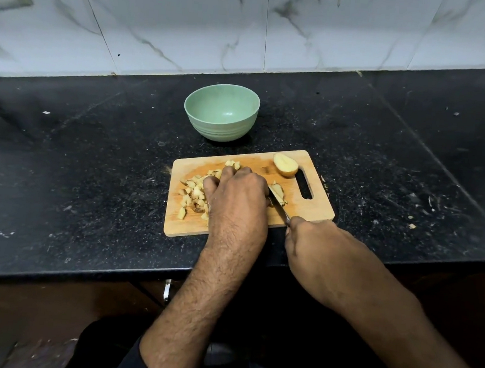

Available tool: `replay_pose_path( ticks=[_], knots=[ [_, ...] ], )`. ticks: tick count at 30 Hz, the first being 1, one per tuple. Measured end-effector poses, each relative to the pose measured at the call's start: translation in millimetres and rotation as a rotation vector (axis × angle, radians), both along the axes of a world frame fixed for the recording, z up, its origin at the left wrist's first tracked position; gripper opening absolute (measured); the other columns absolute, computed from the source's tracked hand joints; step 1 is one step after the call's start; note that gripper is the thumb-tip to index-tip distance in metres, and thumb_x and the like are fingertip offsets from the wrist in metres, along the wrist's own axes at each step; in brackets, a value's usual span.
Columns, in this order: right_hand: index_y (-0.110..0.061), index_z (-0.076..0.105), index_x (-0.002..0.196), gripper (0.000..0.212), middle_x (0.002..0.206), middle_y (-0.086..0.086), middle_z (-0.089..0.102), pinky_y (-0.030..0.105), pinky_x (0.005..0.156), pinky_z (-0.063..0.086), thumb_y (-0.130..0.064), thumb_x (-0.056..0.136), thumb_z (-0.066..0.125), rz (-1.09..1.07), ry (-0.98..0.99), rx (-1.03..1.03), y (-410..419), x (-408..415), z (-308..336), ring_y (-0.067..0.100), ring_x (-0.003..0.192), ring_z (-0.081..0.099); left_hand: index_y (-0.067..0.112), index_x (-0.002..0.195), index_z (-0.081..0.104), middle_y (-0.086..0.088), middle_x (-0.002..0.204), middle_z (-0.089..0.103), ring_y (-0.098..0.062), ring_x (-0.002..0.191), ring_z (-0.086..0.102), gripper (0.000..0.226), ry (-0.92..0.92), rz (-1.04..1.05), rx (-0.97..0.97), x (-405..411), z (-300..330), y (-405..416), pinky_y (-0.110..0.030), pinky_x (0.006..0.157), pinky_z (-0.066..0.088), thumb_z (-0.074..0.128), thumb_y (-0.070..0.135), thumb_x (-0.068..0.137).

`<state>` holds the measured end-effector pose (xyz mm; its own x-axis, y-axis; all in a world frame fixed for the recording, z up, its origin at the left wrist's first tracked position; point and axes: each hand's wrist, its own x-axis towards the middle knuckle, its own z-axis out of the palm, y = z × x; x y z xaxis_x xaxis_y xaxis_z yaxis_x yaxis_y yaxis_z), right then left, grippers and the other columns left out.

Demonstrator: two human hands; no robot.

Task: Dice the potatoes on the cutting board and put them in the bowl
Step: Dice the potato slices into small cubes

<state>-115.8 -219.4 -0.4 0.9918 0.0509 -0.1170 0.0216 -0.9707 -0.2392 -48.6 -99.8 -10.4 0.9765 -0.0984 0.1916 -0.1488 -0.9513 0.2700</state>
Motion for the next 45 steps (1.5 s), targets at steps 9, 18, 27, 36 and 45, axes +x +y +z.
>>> replay_pose_path(
  ticks=[9, 18, 27, 36, 45],
  knots=[
    [-0.032, 0.043, 0.096, 0.025, 0.075, -0.006, 0.054, 0.032, 0.066, 0.050, -0.043, 0.107, 0.023, 0.007, 0.086, 0.036, -20, -45, 9, 0.010, 0.065, 0.054, 0.027, 0.098, 0.073, 0.009, 0.107, 0.059, -0.016, 0.114, 0.041, 0.008, -0.011, 0.023, -0.048, 1, -7, 1, -0.040, 0.095, 0.022, 0.068, 0.031, 0.092],
    [-0.028, 0.042, 0.079, 0.035, 0.067, -0.005, 0.055, 0.028, 0.059, 0.041, -0.048, 0.104, 0.028, -0.069, 0.019, 0.057, -30, -51, 10, 0.005, 0.061, 0.051, 0.030, 0.095, 0.072, 0.014, 0.104, 0.057, -0.014, 0.111, 0.041, 0.010, -0.030, -0.002, -0.098, 1, -11, 8, -0.037, 0.087, 0.017, 0.068, 0.038, 0.091],
    [-0.025, 0.039, 0.076, 0.037, 0.067, -0.004, 0.055, 0.035, 0.066, 0.047, -0.048, 0.103, 0.027, -0.138, -0.020, 0.080, -32, -40, 7, 0.012, 0.065, 0.055, 0.037, 0.115, 0.064, 0.019, 0.120, 0.055, -0.010, 0.118, 0.039, 0.022, -0.061, -0.310, 0.046, 11, -4, 18, -0.036, 0.090, 0.019, 0.063, 0.031, 0.094],
    [-0.025, 0.044, 0.081, 0.036, 0.065, -0.002, 0.057, 0.037, 0.070, 0.056, -0.048, 0.103, 0.027, -0.142, 0.020, 0.093, -34, -40, 8, 0.008, 0.055, 0.053, 0.040, 0.118, 0.065, 0.022, 0.119, 0.059, -0.007, 0.123, 0.037, 0.025, -0.013, -0.486, 0.107, 36, 1, 30, -0.037, 0.097, 0.017, 0.065, 0.042, 0.092],
    [-0.026, 0.042, 0.078, 0.037, 0.066, -0.003, 0.057, 0.033, 0.064, 0.049, -0.048, 0.104, 0.028, -0.123, 0.018, 0.055, -28, -36, 6, 0.006, 0.057, 0.054, 0.035, 0.107, 0.065, 0.018, 0.105, 0.057, -0.010, 0.112, 0.039, 0.026, -0.082, -0.345, 0.081, 25, -7, 33, -0.041, 0.099, 0.022, 0.061, 0.055, 0.090]
  ],
)
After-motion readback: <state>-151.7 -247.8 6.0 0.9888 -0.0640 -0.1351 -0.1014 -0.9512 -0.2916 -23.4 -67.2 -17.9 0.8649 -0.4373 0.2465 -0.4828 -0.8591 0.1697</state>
